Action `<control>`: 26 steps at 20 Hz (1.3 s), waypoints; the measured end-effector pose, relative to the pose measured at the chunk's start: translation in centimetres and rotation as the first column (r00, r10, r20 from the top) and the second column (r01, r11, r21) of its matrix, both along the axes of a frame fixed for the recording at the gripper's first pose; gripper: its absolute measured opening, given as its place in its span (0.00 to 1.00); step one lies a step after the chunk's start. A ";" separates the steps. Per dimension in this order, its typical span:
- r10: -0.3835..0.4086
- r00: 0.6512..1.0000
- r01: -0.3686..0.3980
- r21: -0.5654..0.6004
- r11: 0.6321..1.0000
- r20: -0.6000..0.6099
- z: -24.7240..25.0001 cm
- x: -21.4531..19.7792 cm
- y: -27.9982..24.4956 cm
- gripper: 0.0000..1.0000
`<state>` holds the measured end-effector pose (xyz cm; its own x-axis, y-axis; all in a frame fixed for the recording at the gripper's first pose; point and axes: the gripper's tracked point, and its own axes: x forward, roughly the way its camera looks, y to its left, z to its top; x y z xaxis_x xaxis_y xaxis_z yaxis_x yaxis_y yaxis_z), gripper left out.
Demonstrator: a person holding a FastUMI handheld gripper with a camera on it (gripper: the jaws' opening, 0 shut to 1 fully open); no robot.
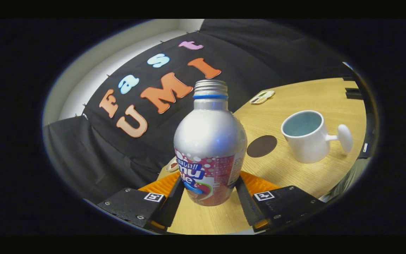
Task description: Take the bottle from table, then pour the juice into the cup, finally place the bottle on the coaster
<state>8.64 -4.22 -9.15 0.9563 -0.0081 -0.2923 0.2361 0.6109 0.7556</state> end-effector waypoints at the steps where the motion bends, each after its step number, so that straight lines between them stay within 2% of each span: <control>1: -0.014 1.000 0.015 0.041 0.999 -0.004 -0.1 0.0 -0.3 0.78; 7: -0.087 0.996 0.090 0.251 0.964 -0.023 -0.4 0.6 -1.1 0.77; 11: -0.113 0.993 0.121 0.362 0.924 -0.041 -0.4 1.0 -1.1 0.77; 15: -0.137 0.989 0.143 0.473 0.869 -0.048 0.0 1.3 -0.8 0.77; 26: -0.181 0.979 0.198 0.635 0.747 -0.093 0.7 2.1 -1.2 0.77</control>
